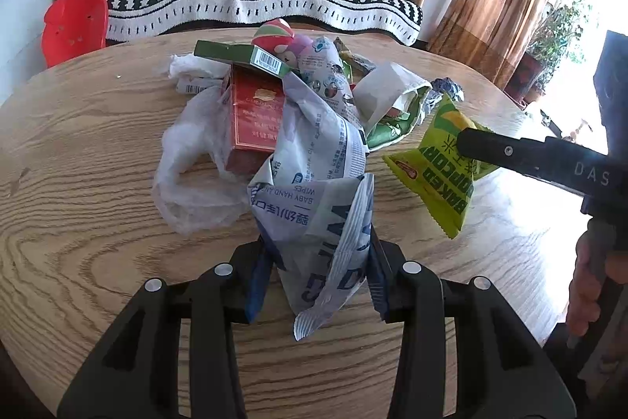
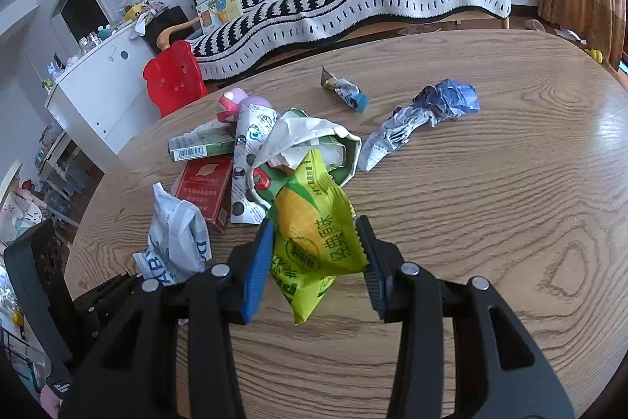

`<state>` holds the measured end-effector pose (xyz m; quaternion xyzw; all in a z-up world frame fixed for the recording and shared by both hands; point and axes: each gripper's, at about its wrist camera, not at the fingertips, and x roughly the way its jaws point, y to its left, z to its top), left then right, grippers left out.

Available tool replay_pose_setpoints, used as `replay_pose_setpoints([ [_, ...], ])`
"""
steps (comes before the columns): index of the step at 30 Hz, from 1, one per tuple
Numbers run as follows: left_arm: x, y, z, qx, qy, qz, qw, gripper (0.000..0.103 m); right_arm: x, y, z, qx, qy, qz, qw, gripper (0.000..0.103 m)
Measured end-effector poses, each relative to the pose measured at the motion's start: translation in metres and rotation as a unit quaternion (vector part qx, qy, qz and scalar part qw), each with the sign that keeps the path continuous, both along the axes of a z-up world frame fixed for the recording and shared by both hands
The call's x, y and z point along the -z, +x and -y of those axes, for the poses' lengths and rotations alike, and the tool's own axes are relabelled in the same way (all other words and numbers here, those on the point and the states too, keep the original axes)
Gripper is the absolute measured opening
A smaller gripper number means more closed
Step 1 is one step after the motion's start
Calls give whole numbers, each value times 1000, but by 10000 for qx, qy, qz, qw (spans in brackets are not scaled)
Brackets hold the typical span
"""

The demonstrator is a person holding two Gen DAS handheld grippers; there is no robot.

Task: Collect trash
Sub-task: 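Grasp the white-blue bag with the left tool while the right tool grasps the yellow-green snack bag, then carry both bags to the black bin and open both tools over it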

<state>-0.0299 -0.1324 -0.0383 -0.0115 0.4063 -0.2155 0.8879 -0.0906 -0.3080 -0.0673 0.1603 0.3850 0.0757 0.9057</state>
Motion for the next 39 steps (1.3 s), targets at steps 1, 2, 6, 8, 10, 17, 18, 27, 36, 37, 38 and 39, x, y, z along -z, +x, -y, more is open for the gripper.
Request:
replay_pose_setpoints([
  [1, 0, 0, -1, 12, -43, -26, 10000, 41, 0, 0, 0, -3, 4, -7, 10000, 43],
  [2, 1, 1, -1, 25, -70, -46, 10000, 41, 0, 0, 0, -5, 3, -14, 10000, 43],
  [6, 1, 1, -1, 78, -79, -33, 9999, 41, 0, 0, 1, 10, 0, 16, 10000, 43],
  [8, 1, 0, -1, 67, -75, -10, 9999, 41, -1, -1, 0, 38, 12, 47, 10000, 42],
  [10, 1, 1, -2, 40, -52, 28, 10000, 41, 0, -1, 1, 78, 44, 41, 10000, 42],
  [17, 4, 0, -4, -17, 34, -17, 10000, 41, -5, -14, 9, 201, 59, 126, 9997, 42],
  [18, 3, -1, -3, -2, 27, -45, 10000, 41, -8, -19, 13, 173, 143, 141, 9996, 42],
  [27, -50, -44, 78, 934, 13, 274, 9952, 41, -44, -109, 105, 877, 469, 581, 9934, 42],
  [36, -55, -148, 241, 2534, 376, 224, 9664, 41, 6, -260, 227, 2295, 649, 333, 9706, 42],
  [37, -51, -159, 256, 2676, 452, 168, 9623, 41, 17, -281, 237, 2459, 593, 261, 9671, 42],
  [38, -46, -168, 268, 2793, 507, 112, 9588, 41, 24, -293, 242, 2546, 549, 223, 9652, 42],
  [39, -40, -182, 283, 2973, 560, 44, 9531, 41, 34, -310, 249, 2682, 487, 154, 9620, 42],
])
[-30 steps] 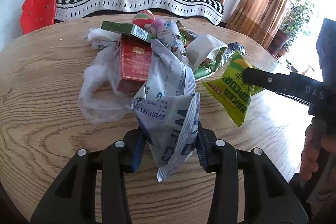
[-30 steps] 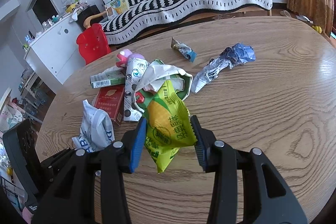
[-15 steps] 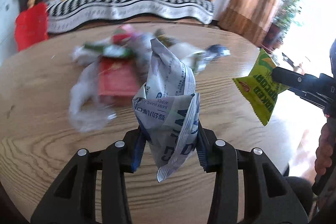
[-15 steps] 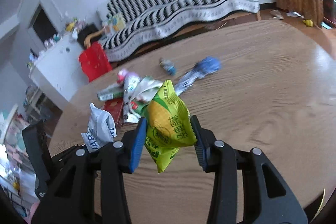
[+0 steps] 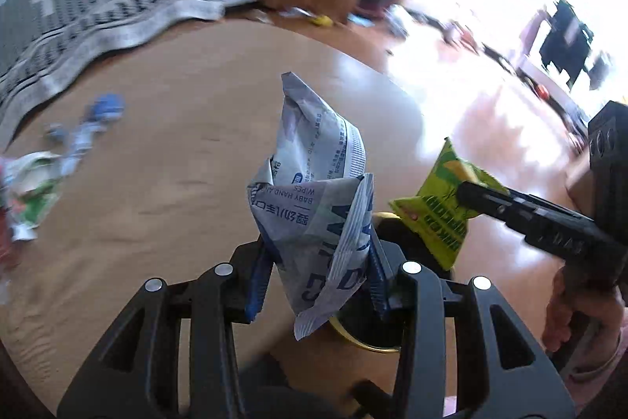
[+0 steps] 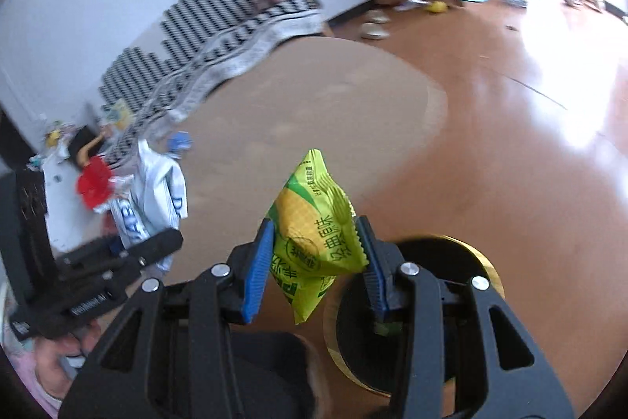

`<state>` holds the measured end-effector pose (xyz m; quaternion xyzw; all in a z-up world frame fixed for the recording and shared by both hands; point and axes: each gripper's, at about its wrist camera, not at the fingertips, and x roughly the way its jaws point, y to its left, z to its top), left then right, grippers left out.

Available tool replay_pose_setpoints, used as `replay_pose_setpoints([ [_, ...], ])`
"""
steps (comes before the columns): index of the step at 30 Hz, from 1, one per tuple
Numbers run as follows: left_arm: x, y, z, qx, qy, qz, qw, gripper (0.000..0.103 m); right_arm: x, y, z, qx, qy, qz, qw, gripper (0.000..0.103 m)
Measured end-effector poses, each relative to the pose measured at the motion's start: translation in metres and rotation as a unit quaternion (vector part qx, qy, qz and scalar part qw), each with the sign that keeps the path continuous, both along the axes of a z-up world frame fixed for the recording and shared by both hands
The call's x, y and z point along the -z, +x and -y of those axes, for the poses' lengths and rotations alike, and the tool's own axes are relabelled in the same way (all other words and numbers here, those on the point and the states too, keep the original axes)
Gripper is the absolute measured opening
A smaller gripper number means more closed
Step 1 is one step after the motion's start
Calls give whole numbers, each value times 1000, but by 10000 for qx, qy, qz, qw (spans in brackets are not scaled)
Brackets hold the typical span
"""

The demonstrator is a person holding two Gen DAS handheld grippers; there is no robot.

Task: Collect trash
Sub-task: 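Carry both bags to the black bin and open both tools over it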

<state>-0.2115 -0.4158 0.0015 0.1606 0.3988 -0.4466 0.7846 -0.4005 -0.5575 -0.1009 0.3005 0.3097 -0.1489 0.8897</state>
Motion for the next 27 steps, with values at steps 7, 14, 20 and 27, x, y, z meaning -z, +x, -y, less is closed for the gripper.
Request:
replay_pose_setpoints([
  [7, 47, -58, 70, 837, 841, -353, 9923, 41, 56, -63, 41, 482, 473, -293, 9973, 42],
  [14, 85, -66, 100, 1016, 1311, -623, 9842, 41, 81, -67, 57, 508, 721, -406, 9953, 42],
  [20, 95, -45, 103, 908, 1391, -740, 9833, 41, 89, -61, 59, 486, 916, -432, 9937, 42],
  [27, 96, -43, 104, 904, 1387, -744, 9834, 48, 87, -60, 64, 469, 1028, -314, 9931, 48],
])
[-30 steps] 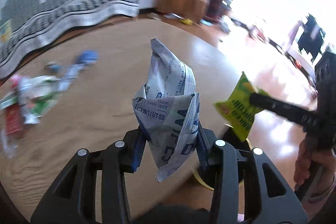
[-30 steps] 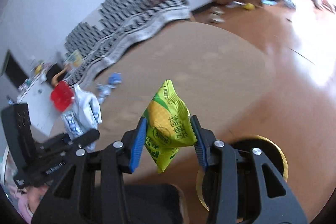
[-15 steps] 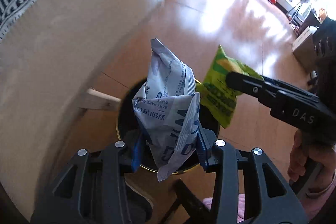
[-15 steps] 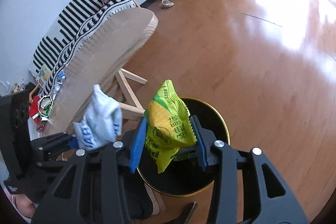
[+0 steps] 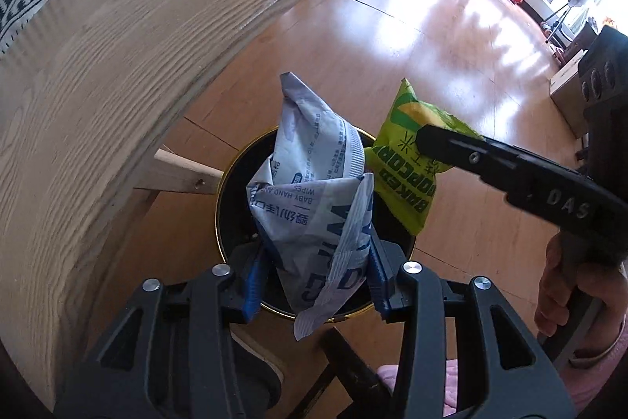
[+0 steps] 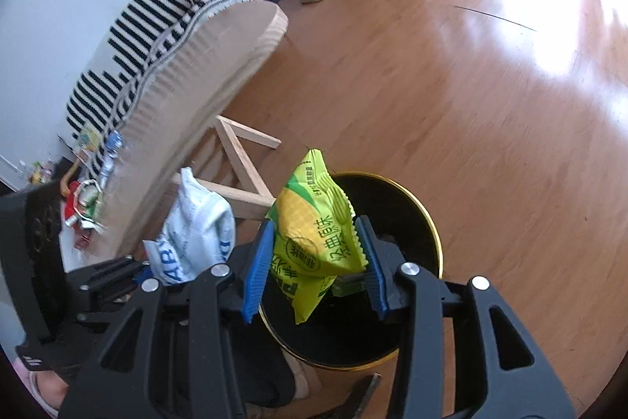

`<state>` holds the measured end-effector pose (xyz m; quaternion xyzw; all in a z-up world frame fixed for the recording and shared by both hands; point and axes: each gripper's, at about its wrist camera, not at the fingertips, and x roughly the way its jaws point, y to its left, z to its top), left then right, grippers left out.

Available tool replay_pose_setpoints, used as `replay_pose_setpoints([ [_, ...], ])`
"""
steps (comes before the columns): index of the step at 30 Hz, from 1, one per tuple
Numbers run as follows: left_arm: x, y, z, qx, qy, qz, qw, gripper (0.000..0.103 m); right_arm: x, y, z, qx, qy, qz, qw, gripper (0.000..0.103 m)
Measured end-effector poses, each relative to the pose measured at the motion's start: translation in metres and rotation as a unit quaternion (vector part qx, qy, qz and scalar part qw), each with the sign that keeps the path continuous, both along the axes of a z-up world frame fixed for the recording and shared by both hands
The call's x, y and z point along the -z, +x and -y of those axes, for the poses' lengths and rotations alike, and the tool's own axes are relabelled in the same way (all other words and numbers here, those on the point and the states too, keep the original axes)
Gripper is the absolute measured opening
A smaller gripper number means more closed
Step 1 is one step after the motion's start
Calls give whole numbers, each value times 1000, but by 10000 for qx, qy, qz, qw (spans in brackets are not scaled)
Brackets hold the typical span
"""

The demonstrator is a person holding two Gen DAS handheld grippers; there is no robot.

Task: Collect trash
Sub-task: 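Carry both bags to the black bin and open both tools over it, then grasp the clear plastic bag with the left tool while the right tool grasps the white-green wrapper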

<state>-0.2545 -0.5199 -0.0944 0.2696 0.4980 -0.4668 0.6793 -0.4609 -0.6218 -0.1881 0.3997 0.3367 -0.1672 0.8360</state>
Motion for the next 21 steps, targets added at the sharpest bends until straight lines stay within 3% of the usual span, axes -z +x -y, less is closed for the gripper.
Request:
replay_pose_setpoints([
  [1, -1, -2, 1, -2, -4, -20, 10000, 67, -2, -3, 4, 84, 25, 62, 9999, 66],
  [3, -11, 1, -7, -91, -187, 141, 9997, 89, -9, -8, 8, 279, -23, 125, 9995, 86],
  [9, -66, 12, -34, -297, -933, 538, 9937, 93, -33, -20, 13, 817, -504, 87, 9953, 95],
  [12, -98, 25, -68, -629, -1311, 946, 9848, 97, -43, -19, 8, 1108, -1168, -327, 9864, 96],
  [15, -115, 51, -112, -1038, -1221, 1251, 9791, 97, -49, -4, -7, 1037, -1957, -731, 9724, 96],
  [18, -125, 79, -173, -1729, -1133, 1617, 9649, 97, -49, 12, -14, 802, -2085, -780, 9716, 96],
  [21, -129, 112, -246, -2584, -1036, 1754, 9443, 97, -59, 42, -26, 509, -1935, -582, 9780, 96],
])
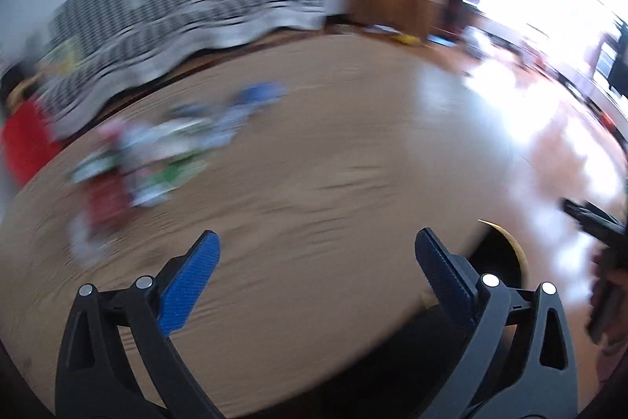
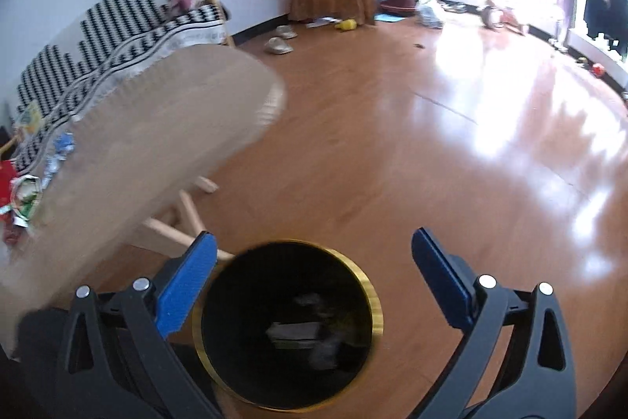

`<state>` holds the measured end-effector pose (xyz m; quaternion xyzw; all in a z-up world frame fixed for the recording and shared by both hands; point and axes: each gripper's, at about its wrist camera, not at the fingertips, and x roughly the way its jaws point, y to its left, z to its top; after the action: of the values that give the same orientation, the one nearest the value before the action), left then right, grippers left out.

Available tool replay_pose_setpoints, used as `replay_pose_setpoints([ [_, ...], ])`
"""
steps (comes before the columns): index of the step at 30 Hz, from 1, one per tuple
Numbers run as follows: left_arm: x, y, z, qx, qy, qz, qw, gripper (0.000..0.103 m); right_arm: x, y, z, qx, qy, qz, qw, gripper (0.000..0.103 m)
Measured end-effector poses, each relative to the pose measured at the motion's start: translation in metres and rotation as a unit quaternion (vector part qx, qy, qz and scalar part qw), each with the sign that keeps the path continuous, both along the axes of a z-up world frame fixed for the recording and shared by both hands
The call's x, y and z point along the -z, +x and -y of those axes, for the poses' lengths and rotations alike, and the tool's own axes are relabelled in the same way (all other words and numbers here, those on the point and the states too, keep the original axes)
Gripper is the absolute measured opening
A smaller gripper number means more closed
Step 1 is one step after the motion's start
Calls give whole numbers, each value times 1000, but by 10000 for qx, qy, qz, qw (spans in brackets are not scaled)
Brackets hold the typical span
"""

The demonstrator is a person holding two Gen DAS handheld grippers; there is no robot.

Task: Collect trash
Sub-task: 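Grasp the clear plastic bag with the left tool while the right tool grasps the white-green wrapper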

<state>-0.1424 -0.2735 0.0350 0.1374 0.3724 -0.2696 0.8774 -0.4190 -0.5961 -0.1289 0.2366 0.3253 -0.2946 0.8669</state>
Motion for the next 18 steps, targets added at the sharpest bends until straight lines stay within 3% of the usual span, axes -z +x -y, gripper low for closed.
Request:
replay_pose_setpoints([
  [3, 1, 41, -89, -1103, -144, -99, 9937, 97, -16, 31, -19, -356, 62, 120, 9993, 96],
  [7, 7, 83, -177, -2023, -255, -221, 9787, 97, -44, 87, -64, -1068, 106, 303, 9938, 96],
  [14, 32, 140, -208, -2074, 14, -337, 9777, 96, -67, 178, -159, -2185, -99, 235, 9755, 96],
  [18, 49, 168, -209, -1991, -18, -418, 9791, 96, -70, 220, -190, -2602, 135, 252, 9651, 96],
])
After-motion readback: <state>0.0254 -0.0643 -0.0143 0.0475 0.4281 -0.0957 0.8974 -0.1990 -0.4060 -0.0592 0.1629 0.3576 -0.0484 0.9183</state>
